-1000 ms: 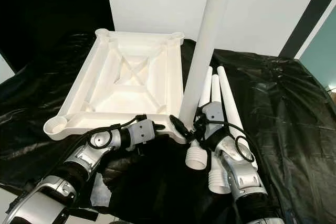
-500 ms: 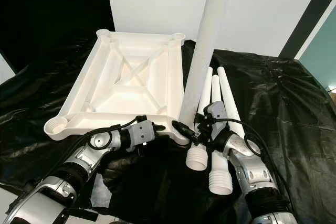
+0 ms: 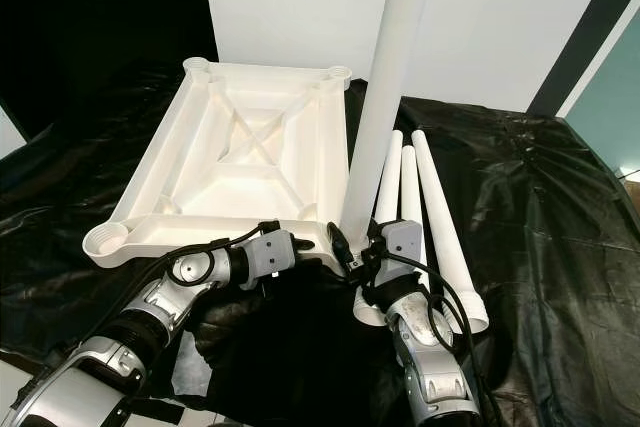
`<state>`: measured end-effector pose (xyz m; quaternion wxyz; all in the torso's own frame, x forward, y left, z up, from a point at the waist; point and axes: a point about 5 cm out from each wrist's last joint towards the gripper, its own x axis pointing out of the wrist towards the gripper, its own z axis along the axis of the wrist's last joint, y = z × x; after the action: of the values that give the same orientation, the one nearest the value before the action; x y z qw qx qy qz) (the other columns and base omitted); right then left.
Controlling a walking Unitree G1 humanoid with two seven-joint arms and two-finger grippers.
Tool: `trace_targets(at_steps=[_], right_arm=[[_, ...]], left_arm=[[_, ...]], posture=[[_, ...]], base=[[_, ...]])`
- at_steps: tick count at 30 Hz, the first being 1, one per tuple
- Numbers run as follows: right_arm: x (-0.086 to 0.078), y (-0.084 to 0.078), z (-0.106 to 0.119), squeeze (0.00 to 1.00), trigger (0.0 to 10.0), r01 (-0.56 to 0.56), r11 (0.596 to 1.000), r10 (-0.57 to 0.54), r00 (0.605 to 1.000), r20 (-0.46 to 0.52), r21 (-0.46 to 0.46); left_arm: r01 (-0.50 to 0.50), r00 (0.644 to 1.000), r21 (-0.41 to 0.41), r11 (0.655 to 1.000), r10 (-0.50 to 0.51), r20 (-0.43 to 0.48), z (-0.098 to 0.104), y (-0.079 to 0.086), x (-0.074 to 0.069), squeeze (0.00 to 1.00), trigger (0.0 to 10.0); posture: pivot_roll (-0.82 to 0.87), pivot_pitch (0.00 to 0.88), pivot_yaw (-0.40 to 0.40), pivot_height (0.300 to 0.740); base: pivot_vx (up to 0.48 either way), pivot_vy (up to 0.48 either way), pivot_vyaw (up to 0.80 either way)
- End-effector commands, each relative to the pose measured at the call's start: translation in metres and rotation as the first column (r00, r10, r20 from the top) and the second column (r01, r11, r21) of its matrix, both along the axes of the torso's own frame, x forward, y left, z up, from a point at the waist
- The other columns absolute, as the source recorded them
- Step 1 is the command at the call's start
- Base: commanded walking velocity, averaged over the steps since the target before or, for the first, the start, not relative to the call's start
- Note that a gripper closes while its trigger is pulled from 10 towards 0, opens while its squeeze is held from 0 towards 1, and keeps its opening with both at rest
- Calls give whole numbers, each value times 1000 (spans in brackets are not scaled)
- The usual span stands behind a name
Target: Building children table
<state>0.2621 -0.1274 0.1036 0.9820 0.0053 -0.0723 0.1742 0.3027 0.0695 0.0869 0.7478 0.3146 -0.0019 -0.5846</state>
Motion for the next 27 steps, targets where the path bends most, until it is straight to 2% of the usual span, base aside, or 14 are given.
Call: trace_targets(at_steps=[1,2,3,4,5,6,8,9,11,20,21,22,23,27], right_arm=[[-1,-30,-12,0,0,158,986,-161,985,-67,-47],[-2,-28,-11,0,8039,131,990,-135,989,-57,-57],[-2,-28,-11,0,8039,131,990,-135,989,-57,-57],[-3,-26,-9,149,10000,108,992,-111,993,-45,-61],[-3,-26,-9,149,10000,108,992,-111,993,-45,-61],[-1,-25,-6,1000,10000,81,995,-83,996,-27,-66],[1,-22,-4,1000,10000,25,995,-26,1000,-10,-99],[2,-22,-3,0,10000,-39,991,39,999,-10,-131],[6,-27,0,0,10000,-151,970,151,988,-14,-189],[11,-42,4,0,10000,-327,916,314,945,-92,-233],[11,-42,4,0,6157,-348,908,333,937,-106,-232],[11,-42,4,0,6157,-348,908,333,937,-106,-232],[10,-45,3,0,0,-379,901,357,924,-134,-211],[13,-49,3,0,0,-403,906,378,908,-179,-131]], left_arm=[[16,993,92,996,-5,-114,-32,11,-18,0,10000],[21,993,92,996,-10,-119,-33,11,-20,0,10000],[21,993,92,996,-10,-119,-33,11,-20,0,10000],[27,992,93,995,-15,-122,-34,10,-21,0,10000],[27,992,93,995,-15,-122,-34,10,-21,0,10000],[29,992,94,995,-17,-122,-34,9,-20,0,10000],[30,993,93,995,-19,-120,-33,9,-20,0,10000],[31,993,92,995,-20,-118,-32,8,-19,0,10000],[34,993,94,995,-23,-116,-31,7,-18,0,10000],[38,993,98,994,-27,-114,-31,6,-18,0,10000],[38,993,98,994,-27,-114,-31,6,-18,0,10000],[38,993,98,994,-27,-114,-31,6,-18,0,10000],[39,993,97,995,-28,-113,-31,6,-19,0,10000],[40,993,96,995,-29,-111,-30,6,-19,0,10000]], posture=[[284,0,-83,740],[275,0,-79,740],[275,0,-79,740],[273,0,-78,740],[273,0,-78,740],[271,0,-79,740],[268,0,-78,740],[265,0,-77,740],[260,0,-76,740],[256,0,-75,740],[256,0,-75,740],[256,0,-75,740],[260,0,-77,740],[260,0,-79,740]], base=[[0,0,0],[0,0,0],[0,0,0],[0,0,0],[0,0,0],[0,0,0],[0,0,0],[0,0,0],[0,0,0],[0,0,0],[0,0,0],[0,0,0],[0,0,0],[0,0,0]])
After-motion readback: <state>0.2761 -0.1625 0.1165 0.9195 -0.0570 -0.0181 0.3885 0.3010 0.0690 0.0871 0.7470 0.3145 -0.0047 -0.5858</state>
